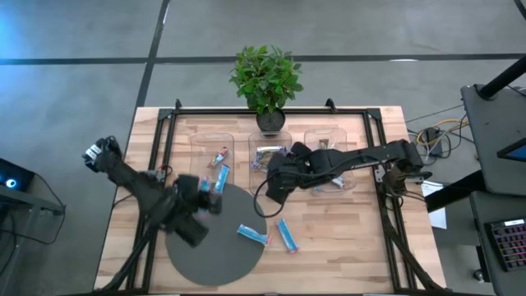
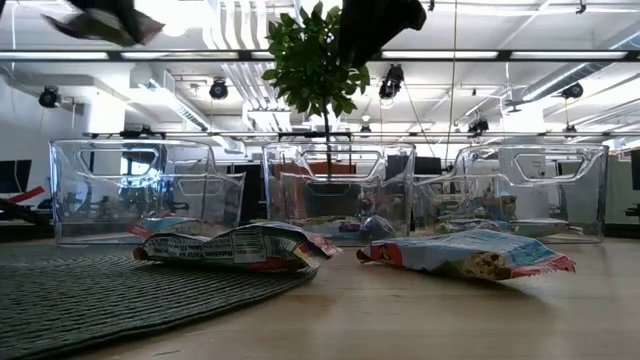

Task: Pick and place Granola Bars by type
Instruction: Put the red granola bar into the left transparent bin

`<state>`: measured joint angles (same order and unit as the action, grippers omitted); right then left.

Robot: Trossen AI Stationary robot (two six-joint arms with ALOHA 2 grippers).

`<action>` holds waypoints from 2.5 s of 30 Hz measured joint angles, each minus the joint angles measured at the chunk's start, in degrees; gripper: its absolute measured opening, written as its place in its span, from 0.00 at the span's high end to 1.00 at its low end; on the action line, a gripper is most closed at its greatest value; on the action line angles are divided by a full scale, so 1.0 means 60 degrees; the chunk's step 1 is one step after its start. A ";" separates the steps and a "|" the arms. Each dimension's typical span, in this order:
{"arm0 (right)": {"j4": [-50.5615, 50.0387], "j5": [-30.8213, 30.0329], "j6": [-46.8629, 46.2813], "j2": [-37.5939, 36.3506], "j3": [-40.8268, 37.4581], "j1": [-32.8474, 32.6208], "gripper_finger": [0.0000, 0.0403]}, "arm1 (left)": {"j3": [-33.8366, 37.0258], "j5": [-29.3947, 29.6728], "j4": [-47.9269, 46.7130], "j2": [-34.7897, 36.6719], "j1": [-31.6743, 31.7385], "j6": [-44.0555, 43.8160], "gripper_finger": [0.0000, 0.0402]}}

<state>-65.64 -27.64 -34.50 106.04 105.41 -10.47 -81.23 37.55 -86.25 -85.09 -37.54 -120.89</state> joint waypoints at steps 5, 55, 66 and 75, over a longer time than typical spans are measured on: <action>0.0049 -0.0141 -0.0150 -0.0105 0.0000 0.0006 0.52 | 0.0423 0.0157 0.0709 0.0691 0.1608 0.2176 0.91; 0.3956 0.3050 0.0777 0.0042 -0.2311 -0.1224 0.52 | 0.3501 0.2747 0.7523 0.4220 -0.1250 0.7783 0.58; 0.5758 0.4031 0.1546 0.1122 -0.2667 -0.1323 0.52 | 0.3730 0.4851 0.8236 0.3511 -0.3838 0.7260 0.58; 0.5692 0.3393 0.1007 0.2916 -0.1423 -0.1778 0.52 | 0.3734 0.4223 0.8218 0.3316 -0.3836 0.7282 0.58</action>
<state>-31.49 -7.29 -28.46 123.54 96.86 -21.14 -58.83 62.89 -36.94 -65.19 -60.55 -77.20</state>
